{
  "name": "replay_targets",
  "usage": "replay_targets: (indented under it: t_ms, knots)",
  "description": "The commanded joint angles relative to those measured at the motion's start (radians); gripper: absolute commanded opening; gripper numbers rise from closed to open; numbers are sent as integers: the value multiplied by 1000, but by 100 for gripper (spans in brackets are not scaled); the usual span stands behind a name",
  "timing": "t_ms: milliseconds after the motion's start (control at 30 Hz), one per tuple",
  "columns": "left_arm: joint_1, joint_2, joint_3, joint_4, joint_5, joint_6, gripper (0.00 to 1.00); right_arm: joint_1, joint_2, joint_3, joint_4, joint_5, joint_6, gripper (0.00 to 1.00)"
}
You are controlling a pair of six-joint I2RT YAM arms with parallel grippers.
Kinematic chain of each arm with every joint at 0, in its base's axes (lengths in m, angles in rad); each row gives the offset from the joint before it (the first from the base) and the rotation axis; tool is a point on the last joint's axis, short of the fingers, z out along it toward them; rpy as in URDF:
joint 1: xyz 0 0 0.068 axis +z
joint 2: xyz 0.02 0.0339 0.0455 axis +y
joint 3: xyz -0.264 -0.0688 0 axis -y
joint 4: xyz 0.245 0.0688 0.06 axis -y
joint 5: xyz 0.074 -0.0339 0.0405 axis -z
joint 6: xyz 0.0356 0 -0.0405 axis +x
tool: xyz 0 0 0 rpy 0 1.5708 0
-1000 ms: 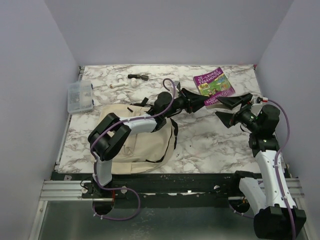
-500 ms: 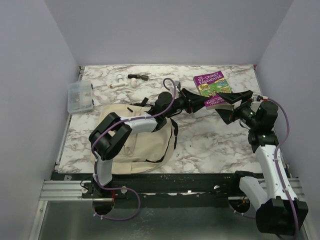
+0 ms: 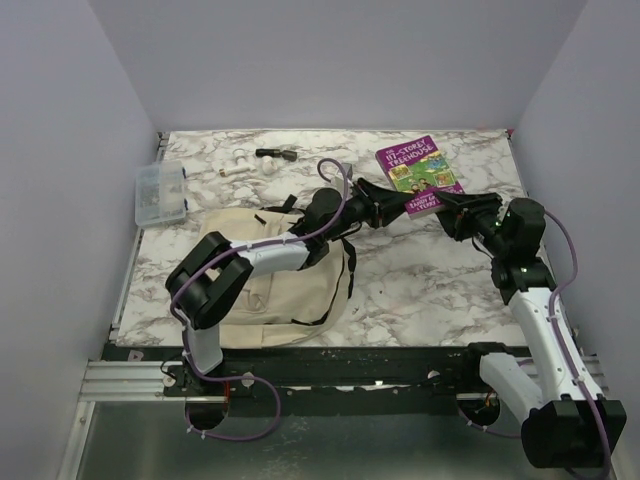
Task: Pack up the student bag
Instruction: Pick up the book from the center of the board.
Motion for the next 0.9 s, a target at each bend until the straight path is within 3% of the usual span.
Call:
replay_targets:
  t_ms: [0, 300, 367, 467, 533, 733, 867]
  knots:
    - [-23, -89, -42, 0, -82, 80, 0, 26, -1, 43, 31, 145, 25, 36]
    - [-31, -86, -48, -46, -32, 130, 0, 95, 116, -29, 247, 88, 30, 38]
    - [-30, -93, -57, -54, 2, 164, 1, 97, 119, -35, 278, 89, 14, 31]
    - [-27, -150, -93, -164, 63, 276, 24, 97, 123, -25, 307, 69, -78, 2]
    - [-21, -228, -135, -295, 85, 407, 44, 97, 146, 30, 261, 26, -223, 0]
    - [-29, -507, -143, -928, 12, 791, 85, 97, 241, 212, -75, -113, -691, 0]
    - [-55, -619, -115, -1258, -141, 940, 89, 96, 258, 297, -277, -161, -911, 0]
